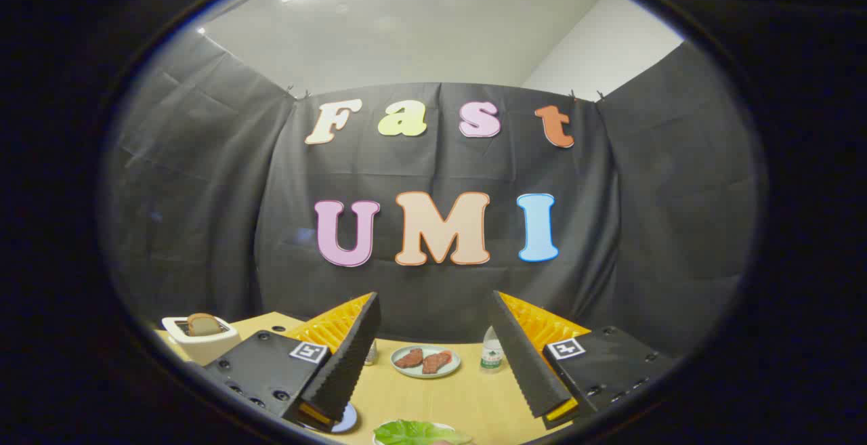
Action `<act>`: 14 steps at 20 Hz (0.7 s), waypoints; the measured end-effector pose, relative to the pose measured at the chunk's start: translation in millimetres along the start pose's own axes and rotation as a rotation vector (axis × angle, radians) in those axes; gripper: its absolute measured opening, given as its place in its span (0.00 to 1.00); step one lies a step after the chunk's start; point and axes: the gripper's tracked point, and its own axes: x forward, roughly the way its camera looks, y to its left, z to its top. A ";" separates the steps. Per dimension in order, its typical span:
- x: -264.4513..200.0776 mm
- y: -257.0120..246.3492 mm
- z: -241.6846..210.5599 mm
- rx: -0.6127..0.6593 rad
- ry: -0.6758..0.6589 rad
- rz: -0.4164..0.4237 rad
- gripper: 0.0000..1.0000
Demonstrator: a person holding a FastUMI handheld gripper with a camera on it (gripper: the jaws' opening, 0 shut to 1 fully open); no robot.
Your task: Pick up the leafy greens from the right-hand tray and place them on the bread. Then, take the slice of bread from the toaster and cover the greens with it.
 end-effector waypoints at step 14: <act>-2.1 0.0 -1.5 0.002 0.010 0.013 1.00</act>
